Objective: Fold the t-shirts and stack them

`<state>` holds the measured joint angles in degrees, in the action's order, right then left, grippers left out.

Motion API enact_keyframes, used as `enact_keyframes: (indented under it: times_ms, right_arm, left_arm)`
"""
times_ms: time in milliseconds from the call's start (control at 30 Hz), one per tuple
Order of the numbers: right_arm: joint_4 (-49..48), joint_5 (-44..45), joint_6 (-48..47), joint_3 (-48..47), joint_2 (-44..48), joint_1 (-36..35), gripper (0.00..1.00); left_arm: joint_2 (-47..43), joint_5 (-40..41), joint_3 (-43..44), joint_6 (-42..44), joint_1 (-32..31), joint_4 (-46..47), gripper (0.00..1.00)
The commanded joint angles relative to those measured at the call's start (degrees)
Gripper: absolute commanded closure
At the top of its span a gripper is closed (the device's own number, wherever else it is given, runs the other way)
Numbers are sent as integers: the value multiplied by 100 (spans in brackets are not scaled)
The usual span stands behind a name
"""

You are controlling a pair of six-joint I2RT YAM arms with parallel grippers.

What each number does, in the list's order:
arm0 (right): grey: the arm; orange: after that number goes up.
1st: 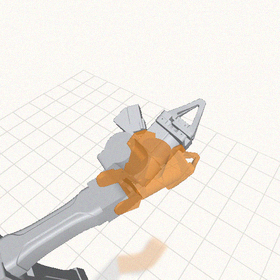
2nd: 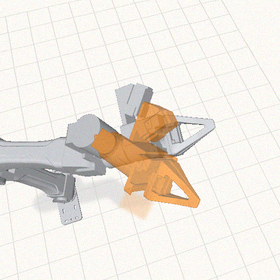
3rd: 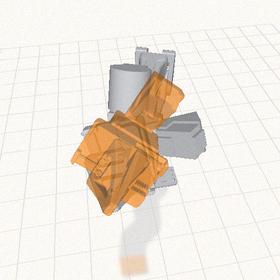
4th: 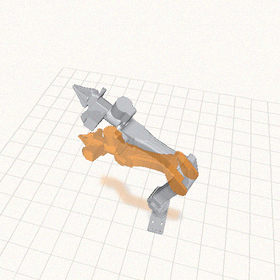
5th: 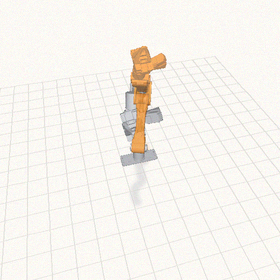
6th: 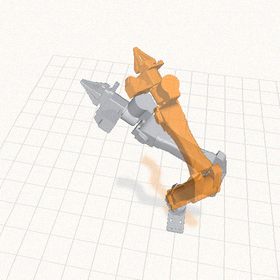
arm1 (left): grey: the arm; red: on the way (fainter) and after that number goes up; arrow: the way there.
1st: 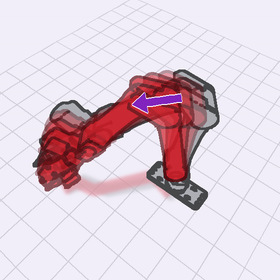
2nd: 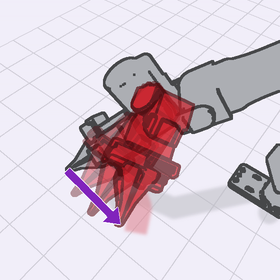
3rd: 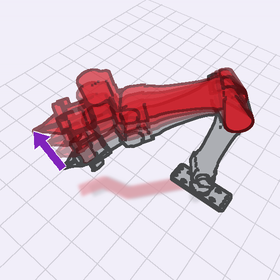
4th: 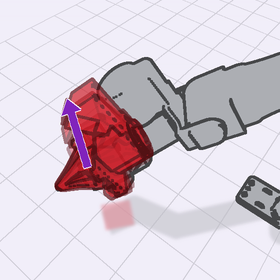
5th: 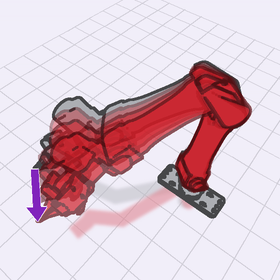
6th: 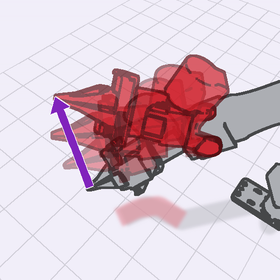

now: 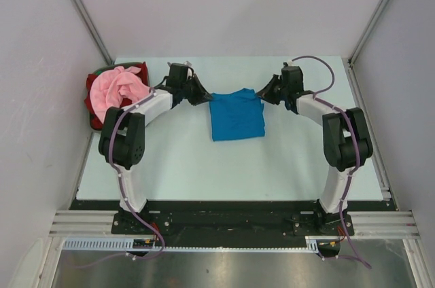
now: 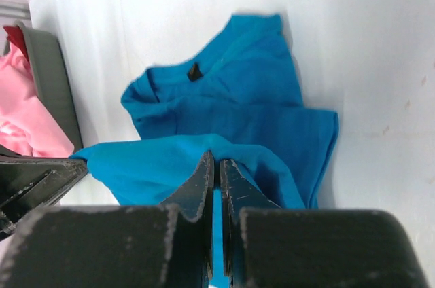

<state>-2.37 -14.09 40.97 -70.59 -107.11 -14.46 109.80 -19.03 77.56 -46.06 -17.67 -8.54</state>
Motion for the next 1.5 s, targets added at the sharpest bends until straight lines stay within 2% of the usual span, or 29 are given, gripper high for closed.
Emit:
enact_keyframes:
  times_ms: [0, 233, 267, 300, 333, 367, 533, 700, 867, 1067, 1267, 1433, 1467]
  right_arm:
    - [-290, -200, 51, -736, -485, 127, 100]
    - [34, -226, 7, -1800, -1425, 136, 100]
    - [157, -226, -1, -1940, -1514, 128, 76]
    - [210, -174, -45, -2150, -1602, 119, 56]
    - [385, -139, -80, -2283, -1689, 93, 34]
    - [421, -95, -115, -2388, -1803, 84, 1]
    - [299, 467, -335, -2408, -1621, 83, 1]
    - [210, 1030, -651, -1968, -716, 49, 0]
    - [1238, 1872, -1379, -1670, 92, -241, 0]
    - [2258, 2514, -1496, -1117, 1130, -750, 0]
    - [2855, 3700, -1575, -667, 2167, -1542, 0]
    - [3339, 4299, -1461, -421, 2791, -2025, 1]
    - [3409, 4701, -1443, -412, 2949, -2226, 1]
  left_arm:
    - [340, -128, 821, 89, 141, -60, 100]
    - [1060, -128, 1569, 107, 246, -236, 100]
    - [1192, -128, 1648, 89, 273, -262, 96]
    - [1245, -110, 1666, 71, 290, -289, 82]
    - [1315, -75, 1675, 36, 308, -315, 61]
    - [1333, 56, 1666, -7, 343, -342, 1]
    - [932, 592, 1483, 36, 361, -438, 0]
    - [52, 1006, 920, 132, 326, -465, 0]
    - [-994, 1006, 68, 220, 107, -676, 0]
    - [-2286, 1208, -1066, 474, -201, -782, 0]
    - [-3692, 1866, -1954, 958, -526, -939, 0]
    - [-5133, 2473, -2481, 1301, -641, -1168, 0]
    - [-5327, 2544, -2535, 1493, -650, -1168, 0]
